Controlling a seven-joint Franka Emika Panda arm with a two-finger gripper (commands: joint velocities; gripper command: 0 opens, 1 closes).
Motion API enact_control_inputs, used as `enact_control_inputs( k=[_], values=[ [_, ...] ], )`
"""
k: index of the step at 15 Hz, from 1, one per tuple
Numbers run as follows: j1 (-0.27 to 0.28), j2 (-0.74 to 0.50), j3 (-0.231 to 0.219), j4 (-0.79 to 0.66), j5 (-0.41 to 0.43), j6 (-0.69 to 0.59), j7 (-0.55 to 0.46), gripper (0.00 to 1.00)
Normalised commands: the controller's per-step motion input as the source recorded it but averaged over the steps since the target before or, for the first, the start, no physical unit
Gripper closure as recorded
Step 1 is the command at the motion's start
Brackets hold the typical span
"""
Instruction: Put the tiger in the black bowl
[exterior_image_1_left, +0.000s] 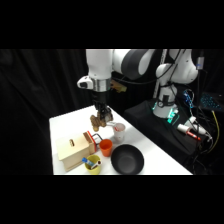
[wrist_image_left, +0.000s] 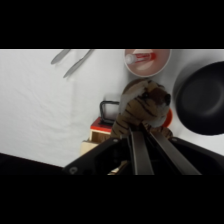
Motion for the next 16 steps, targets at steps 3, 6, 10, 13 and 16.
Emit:
enact_control_inputs(
  k=[3, 6, 10, 13, 16],
  values=[
    [0.094, -0.23, 0.144, -0.23, 0.162, 0.06, -0.29, 0.97],
    [0.08, -0.17, 0.106, -0.2, 0.143, 0.11, -0.27, 0.97],
    [0.075, -0.06, 0.078, -0.15, 0.076, 0.19, -0.21, 0.97],
    [0.051, 0.11, 0.041, -0.04, 0.005, 0.3, -0.16, 0.97],
    [0.032, 0.23, 0.034, 0.04, 0.038, 0.3, -0.17, 0.97]
  ],
)
